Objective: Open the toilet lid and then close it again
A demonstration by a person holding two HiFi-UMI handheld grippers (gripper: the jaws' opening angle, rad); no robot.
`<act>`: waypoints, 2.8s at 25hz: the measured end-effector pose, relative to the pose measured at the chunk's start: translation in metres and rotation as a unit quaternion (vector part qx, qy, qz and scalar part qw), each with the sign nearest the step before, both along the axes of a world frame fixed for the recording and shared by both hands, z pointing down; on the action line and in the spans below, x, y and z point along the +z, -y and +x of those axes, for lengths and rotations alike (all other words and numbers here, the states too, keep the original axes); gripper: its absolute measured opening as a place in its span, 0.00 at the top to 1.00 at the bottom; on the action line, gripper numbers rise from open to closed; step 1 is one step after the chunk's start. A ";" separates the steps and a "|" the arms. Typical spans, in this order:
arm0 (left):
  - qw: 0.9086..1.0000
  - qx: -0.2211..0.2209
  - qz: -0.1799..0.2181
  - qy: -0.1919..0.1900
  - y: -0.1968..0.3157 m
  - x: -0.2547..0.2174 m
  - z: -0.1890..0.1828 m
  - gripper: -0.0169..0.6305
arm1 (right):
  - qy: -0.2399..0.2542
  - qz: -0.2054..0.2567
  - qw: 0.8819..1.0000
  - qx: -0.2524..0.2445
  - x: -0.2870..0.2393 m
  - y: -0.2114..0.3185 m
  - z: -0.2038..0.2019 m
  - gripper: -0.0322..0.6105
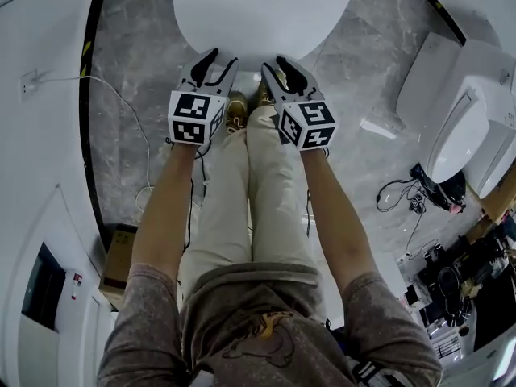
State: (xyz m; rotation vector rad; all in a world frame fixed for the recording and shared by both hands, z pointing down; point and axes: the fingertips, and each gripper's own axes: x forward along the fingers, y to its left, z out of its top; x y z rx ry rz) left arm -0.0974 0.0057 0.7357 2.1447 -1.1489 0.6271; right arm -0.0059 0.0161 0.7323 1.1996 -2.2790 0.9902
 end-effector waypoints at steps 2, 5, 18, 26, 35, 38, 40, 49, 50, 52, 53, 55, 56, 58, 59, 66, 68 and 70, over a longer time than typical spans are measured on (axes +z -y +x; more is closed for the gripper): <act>1.000 -0.003 -0.001 0.002 -0.001 0.007 0.000 0.69 | -0.003 -0.004 1.000 0.000 0.008 -0.001 0.000 0.70; 1.000 -0.007 0.004 0.003 0.001 0.012 -0.002 0.69 | -0.006 -0.003 1.000 0.001 0.016 0.001 0.001 0.74; 1.000 -0.012 0.017 -0.023 0.018 -0.092 0.012 0.71 | 0.009 0.017 1.000 -0.001 -0.084 0.016 0.021 0.77; 0.993 -0.033 0.093 -0.063 0.025 -0.295 0.023 0.76 | 0.027 0.094 0.995 0.005 -0.284 0.019 0.048 0.80; 0.981 0.004 0.178 -0.074 -0.011 -0.482 0.026 0.82 | 0.088 0.190 0.978 0.005 -0.465 -0.006 0.070 0.84; 0.977 -0.001 0.198 -0.081 -0.021 -0.512 0.023 0.83 | 0.073 0.215 0.974 -0.007 -0.492 -0.017 0.077 0.85; 0.974 -0.006 0.212 -0.080 -0.025 -0.523 0.018 0.85 | 0.065 0.231 0.971 -0.009 -0.504 -0.021 0.081 0.85; 0.965 -0.025 0.253 -0.071 -0.039 -0.527 0.006 0.96 | 0.046 0.284 0.958 0.021 -0.523 -0.032 0.096 0.89; 0.963 -0.031 0.260 -0.070 -0.038 -0.526 0.004 0.96 | 0.044 0.287 0.956 0.023 -0.523 -0.032 0.097 0.89; 0.959 -0.044 0.269 -0.076 -0.037 -0.526 0.003 0.96 | 0.040 0.292 0.955 0.025 -0.522 -0.031 0.099 0.90; 0.958 -0.048 0.271 -0.078 -0.036 -0.526 0.003 0.96 | 0.040 0.292 0.955 0.027 -0.521 -0.031 0.101 0.90; 0.957 -0.050 0.275 -0.080 -0.035 -0.528 0.005 0.96 | 0.037 0.295 0.954 0.029 -0.522 -0.031 0.103 0.91; 0.957 -0.049 0.276 -0.080 -0.035 -0.529 0.007 0.96 | 0.034 0.298 0.954 0.030 -0.523 -0.031 0.103 0.91; 0.956 -0.045 0.279 -0.080 -0.034 -0.531 0.010 0.96 | 0.029 0.303 0.952 0.032 -0.525 -0.030 0.105 0.91; 0.956 -0.044 0.281 -0.080 -0.034 -0.533 0.011 0.96 | 0.028 0.303 0.952 0.033 -0.525 -0.029 0.105 0.91; 0.955 -0.042 0.282 -0.079 -0.033 -0.538 0.008 0.96 | 0.035 0.300 0.952 0.045 -0.527 -0.027 0.105 0.91; 0.955 -0.041 0.283 -0.079 -0.032 -0.539 0.007 0.96 | 0.034 0.301 0.952 0.046 -0.526 -0.025 0.104 0.91; 0.955 -0.041 0.283 -0.078 -0.031 -0.538 0.005 0.96 | 0.034 0.301 0.952 0.048 -0.527 -0.024 0.102 0.91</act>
